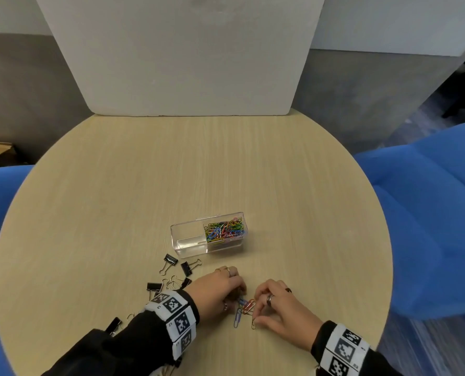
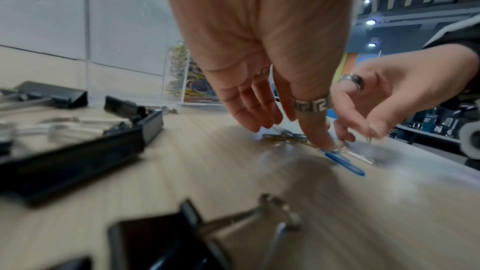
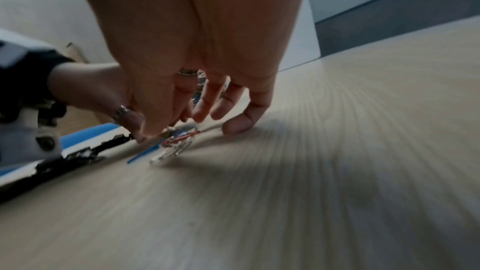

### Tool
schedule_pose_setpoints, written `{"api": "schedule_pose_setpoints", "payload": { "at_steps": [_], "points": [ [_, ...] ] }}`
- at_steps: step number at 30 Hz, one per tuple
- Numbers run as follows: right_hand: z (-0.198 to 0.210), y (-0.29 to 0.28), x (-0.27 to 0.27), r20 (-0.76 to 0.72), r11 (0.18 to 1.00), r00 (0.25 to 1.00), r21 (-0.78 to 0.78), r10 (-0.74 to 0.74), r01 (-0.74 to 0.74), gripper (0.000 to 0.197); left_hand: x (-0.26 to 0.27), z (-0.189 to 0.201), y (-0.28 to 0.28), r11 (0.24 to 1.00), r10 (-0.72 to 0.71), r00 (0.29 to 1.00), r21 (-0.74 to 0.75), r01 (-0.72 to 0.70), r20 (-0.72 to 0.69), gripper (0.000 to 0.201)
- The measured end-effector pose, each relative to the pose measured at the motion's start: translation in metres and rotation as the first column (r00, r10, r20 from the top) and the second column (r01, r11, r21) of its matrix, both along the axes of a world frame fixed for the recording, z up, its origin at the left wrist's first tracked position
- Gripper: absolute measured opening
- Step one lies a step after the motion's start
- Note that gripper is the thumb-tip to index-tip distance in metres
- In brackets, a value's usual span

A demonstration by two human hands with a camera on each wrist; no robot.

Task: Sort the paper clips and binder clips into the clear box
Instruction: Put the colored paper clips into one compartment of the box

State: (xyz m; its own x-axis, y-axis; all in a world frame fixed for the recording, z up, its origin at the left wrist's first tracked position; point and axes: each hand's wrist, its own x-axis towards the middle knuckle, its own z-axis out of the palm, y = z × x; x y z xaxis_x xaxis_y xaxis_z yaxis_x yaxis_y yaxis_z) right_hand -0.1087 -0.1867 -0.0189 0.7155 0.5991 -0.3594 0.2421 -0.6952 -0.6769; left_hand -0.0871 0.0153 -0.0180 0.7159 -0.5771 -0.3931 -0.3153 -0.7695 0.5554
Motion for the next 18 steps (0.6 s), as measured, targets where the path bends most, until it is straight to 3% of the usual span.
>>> {"api": "schedule_pose_setpoints", "payload": {
  "at_steps": [2,6,9,13,18],
  "points": [
    [-0.003,0.001,0.001,0.036,0.997,0.996,-0.021,0.076,-0.075,0.005,-0.004,0.000,0.003,0.999,0.038,0.999,-0.030,-0.039,-0.027,0.055],
    [-0.011,0.002,0.005,0.119,0.984,0.978,-0.056,0.172,-0.167,0.016,-0.014,0.002,-0.001,0.997,0.060,0.998,0.054,-0.058,-0.035,0.085],
    [-0.012,0.005,0.009,0.126,0.989,0.982,-0.068,0.139,-0.131,0.017,-0.018,-0.003,-0.009,0.993,0.109,0.994,0.045,-0.109,0.012,0.070],
    [-0.013,0.014,0.010,0.158,0.990,0.982,-0.111,0.103,-0.086,0.018,-0.013,-0.007,-0.011,0.983,0.183,0.983,0.009,-0.183,-0.027,0.048],
    [-0.012,0.022,0.012,0.184,0.994,0.983,-0.112,0.022,-0.001,0.018,-0.007,-0.007,-0.009,0.984,0.167,0.986,0.065,-0.168,0.012,0.032]
  ]
}}
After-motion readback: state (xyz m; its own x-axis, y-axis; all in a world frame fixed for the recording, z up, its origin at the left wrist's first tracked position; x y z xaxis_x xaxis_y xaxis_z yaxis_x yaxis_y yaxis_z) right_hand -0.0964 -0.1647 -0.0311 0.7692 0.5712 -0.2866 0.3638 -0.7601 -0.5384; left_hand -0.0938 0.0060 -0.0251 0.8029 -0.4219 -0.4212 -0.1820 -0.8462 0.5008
